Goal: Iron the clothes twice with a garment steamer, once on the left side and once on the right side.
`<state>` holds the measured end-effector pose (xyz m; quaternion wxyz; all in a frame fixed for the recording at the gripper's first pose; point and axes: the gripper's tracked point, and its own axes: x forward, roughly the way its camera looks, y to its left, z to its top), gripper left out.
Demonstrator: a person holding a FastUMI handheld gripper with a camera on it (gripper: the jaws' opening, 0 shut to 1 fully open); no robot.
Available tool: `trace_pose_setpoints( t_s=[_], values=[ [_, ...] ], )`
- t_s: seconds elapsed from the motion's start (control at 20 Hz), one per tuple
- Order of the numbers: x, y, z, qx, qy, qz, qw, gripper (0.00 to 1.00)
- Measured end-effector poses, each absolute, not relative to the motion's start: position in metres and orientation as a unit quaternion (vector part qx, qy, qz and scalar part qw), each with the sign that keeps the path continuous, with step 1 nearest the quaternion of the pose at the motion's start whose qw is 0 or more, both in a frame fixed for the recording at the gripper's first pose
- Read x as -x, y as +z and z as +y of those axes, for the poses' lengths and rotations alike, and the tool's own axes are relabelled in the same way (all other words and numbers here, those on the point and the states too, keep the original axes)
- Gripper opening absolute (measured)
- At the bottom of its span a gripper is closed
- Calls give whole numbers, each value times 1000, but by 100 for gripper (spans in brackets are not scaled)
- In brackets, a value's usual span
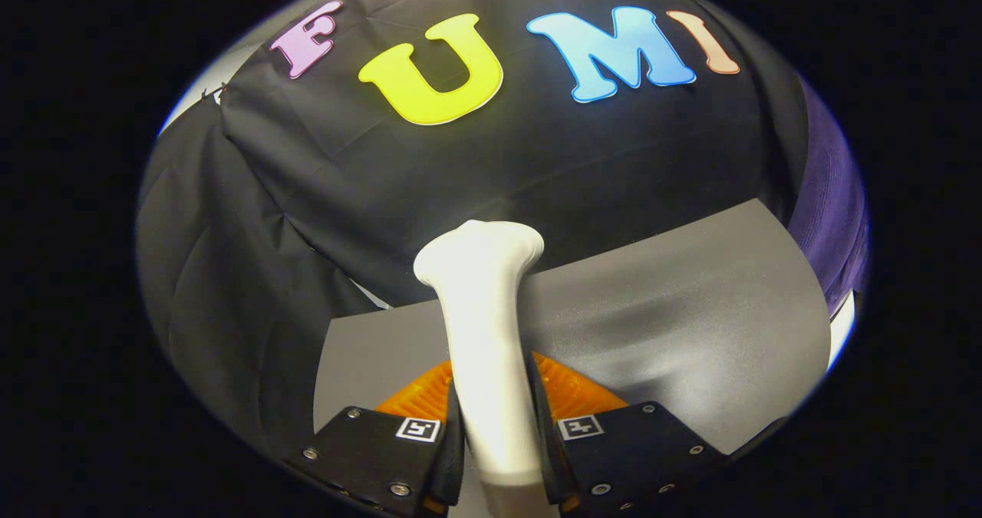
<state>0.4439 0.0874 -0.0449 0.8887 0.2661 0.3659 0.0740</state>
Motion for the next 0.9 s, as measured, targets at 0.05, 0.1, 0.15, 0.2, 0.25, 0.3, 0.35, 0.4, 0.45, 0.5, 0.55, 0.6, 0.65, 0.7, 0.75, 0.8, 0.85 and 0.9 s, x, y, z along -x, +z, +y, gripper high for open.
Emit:
trace_pose_setpoints(
  t_s=[0.05,0.1,0.15,0.2,0.25,0.3,0.35,0.4,0.45,0.5,0.55,0.6,0.65,0.7,0.75,0.8,0.85,0.9],
  values=[
    [-444,-44,86,-254,69,361,895,40],
    [-443,-44,86,-241,64,359,900,40],
    [-443,-42,84,-228,58,354,905,39],
    [-443,-41,81,-215,52,350,910,39],
    [-445,-38,79,-203,46,345,915,39],
    [-446,-32,78,-196,46,334,921,39],
    [-448,-25,77,-193,50,320,926,39],
    [-450,-18,75,-194,51,303,932,39],
    [-450,-12,72,-194,48,287,937,39],
    [-441,-4,69,-194,40,271,942,39],
    [-435,9,66,-191,34,251,948,39],
    [-427,22,65,-185,30,229,955,39],
    [-411,30,70,-174,31,208,962,39],
    [-402,40,70,-159,31,187,969,39],
    [-393,52,68,-150,30,167,974,39],
    [-387,61,63,-148,28,146,978,39],
    [-380,73,58,-147,24,123,981,39],
    [-371,82,52,-145,20,104,984,39]
  ],
)
